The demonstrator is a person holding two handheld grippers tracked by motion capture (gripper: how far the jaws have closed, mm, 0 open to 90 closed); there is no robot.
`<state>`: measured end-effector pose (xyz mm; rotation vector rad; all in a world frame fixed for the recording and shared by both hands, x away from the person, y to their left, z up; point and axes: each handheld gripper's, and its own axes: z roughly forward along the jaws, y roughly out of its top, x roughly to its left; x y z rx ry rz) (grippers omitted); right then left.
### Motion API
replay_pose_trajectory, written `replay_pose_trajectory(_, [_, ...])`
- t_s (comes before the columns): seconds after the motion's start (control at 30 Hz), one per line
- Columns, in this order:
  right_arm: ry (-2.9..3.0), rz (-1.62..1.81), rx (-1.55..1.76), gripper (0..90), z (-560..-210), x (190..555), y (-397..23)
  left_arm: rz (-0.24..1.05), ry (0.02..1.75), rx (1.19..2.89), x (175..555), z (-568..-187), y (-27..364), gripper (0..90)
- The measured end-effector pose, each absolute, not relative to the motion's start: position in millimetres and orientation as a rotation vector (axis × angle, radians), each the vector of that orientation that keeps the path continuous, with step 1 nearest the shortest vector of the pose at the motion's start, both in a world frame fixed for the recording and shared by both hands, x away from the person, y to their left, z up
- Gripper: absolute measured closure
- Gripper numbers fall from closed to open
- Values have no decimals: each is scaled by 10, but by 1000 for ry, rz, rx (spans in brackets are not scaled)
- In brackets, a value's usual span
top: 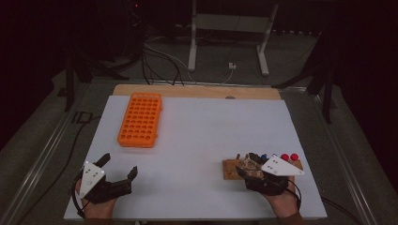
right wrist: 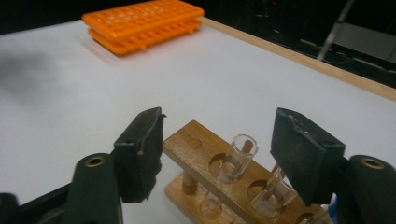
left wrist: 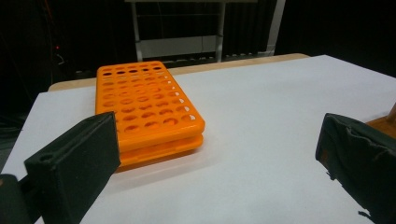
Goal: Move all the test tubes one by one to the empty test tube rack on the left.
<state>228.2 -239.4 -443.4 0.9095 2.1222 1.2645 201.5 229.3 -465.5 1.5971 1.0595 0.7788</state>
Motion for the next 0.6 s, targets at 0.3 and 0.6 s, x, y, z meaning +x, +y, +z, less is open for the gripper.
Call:
replay_pose_trajectory(0.3, [2095,1215,929,439,-4472,2323,-2323,776,1056,1600,2019,-4658,2286,6])
replay_pose_trajectory(0.6, [2138,1177,931,603,-4544,2339,-2270,776,1056,1603,2020,-4659,2284,6])
